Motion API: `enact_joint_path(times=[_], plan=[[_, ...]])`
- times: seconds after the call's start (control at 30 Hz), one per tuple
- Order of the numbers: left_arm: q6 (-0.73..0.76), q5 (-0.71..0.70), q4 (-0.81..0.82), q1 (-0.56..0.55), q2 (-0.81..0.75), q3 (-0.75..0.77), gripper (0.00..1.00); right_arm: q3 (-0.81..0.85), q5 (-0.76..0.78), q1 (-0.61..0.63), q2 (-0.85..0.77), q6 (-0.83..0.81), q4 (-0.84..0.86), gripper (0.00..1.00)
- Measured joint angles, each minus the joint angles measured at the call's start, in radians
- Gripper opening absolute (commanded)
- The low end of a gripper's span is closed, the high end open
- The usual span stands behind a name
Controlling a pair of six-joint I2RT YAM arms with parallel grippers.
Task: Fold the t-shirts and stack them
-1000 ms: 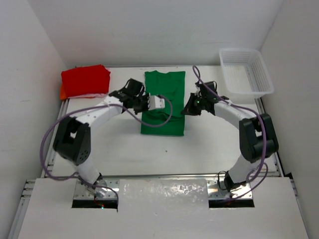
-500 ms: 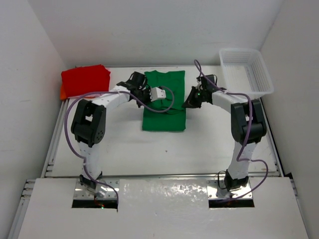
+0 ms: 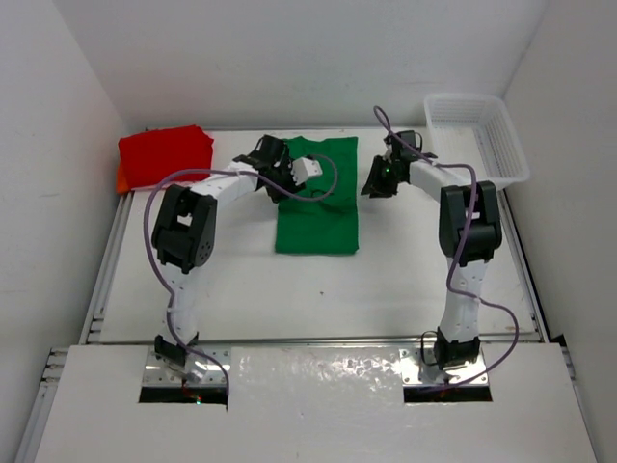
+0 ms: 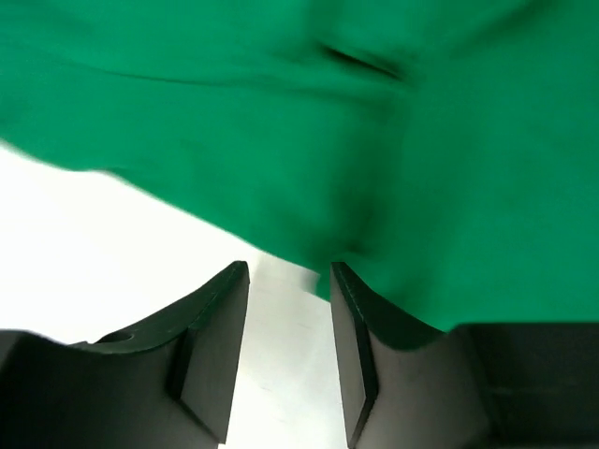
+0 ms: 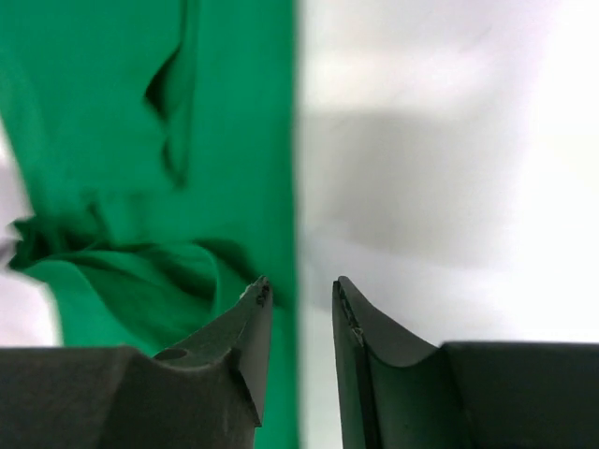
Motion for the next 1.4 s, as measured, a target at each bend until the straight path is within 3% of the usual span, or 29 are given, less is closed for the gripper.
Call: enact_joint_path(times=[0.13,0.23,0.33,0.43,0.63,0.83,1.1,1.4], plan=[[-0.107,-0.058,0.018,0.028,0.047,0.120,0.41,0.035,0.105,-0.018,-0.039,-0.123,-0.031,0.32],[-0.167,-0.088,0.017,0.071,0.051,0.195,0.39,-0.051,0.153,-0.012,-0.159,-0.193,-0.008,0.25],[-0.176,-0.094,0.006,0.108,0.045,0.233,0.34,-0.192,0.145,0.028,-0.325,-0.223,0.034,0.22],[-0.110,-0.041,-0.090,0.134,0.018,0.235,0.34,-0.269,0.065,0.101,-0.392,-0.213,0.105,0.17],[0.011,0.152,-0.305,0.090,-0.073,0.164,0.34,-0.318,-0.180,0.153,-0.216,0.016,0.419,0.05],[-0.101,0.317,-0.276,0.052,-0.083,0.053,0.36,-0.372,-0.247,0.138,-0.053,0.227,0.601,0.03],[-0.306,0.204,-0.023,0.055,0.054,0.032,0.37,-0.343,-0.163,0.088,-0.009,0.261,0.654,0.00],[-0.412,0.046,0.064,0.058,0.086,0.021,0.47,-0.250,-0.086,0.023,0.035,0.208,0.565,0.00]])
